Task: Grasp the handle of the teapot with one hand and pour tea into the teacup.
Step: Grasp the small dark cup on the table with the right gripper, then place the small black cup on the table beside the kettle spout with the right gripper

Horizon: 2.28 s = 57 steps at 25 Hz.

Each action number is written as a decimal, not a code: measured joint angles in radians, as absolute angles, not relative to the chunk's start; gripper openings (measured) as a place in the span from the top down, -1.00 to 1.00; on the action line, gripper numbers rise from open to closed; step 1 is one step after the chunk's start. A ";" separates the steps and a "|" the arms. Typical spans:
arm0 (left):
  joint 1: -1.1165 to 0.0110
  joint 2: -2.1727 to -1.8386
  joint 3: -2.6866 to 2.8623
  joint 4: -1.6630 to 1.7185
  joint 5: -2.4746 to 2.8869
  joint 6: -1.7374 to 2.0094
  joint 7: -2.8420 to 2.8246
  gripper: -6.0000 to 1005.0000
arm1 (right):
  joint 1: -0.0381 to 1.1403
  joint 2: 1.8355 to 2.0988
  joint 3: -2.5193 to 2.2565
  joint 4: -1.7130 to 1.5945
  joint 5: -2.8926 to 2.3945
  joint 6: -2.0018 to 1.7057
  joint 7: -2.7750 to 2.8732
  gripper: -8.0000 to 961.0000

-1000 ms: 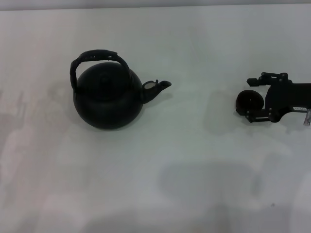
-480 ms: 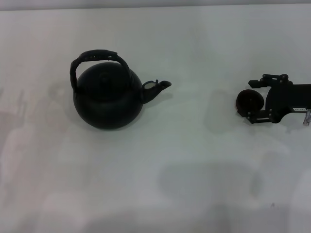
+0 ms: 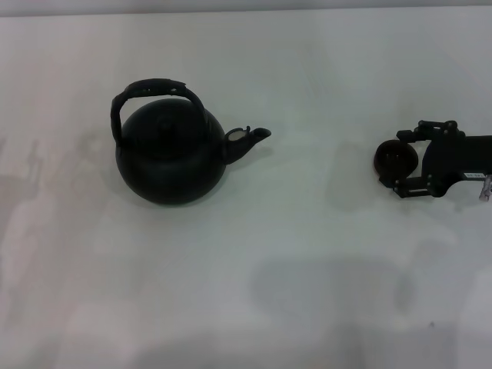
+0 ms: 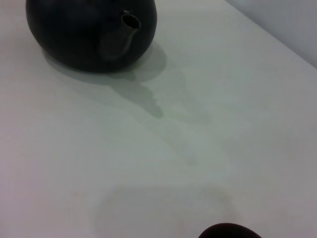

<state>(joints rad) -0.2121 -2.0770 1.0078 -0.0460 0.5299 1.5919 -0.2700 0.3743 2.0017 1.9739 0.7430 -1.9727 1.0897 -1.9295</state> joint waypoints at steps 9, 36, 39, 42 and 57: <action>-0.215 -2.077 1.008 -0.046 0.529 1.590 -0.270 0.00 | 0.374 2.002 1.968 0.744 -1.973 1.094 -1.933 -0.54; -0.217 -2.081 1.008 -0.046 0.535 1.592 -0.270 0.00 | 0.393 2.007 1.780 0.906 -1.837 1.219 -1.793 -0.53; -0.219 -2.082 1.008 -0.046 0.545 1.593 -0.270 0.00 | 0.412 2.009 1.695 0.907 -1.819 1.138 -1.761 -0.53; -0.219 -2.082 1.008 -0.046 0.552 1.595 -0.270 0.00 | 0.429 2.010 1.611 0.909 -1.815 1.050 -1.728 -0.53; -0.216 -2.082 1.008 -0.046 0.562 1.598 -0.270 0.00 | 0.433 2.011 1.407 0.899 -1.816 0.856 -1.707 -0.53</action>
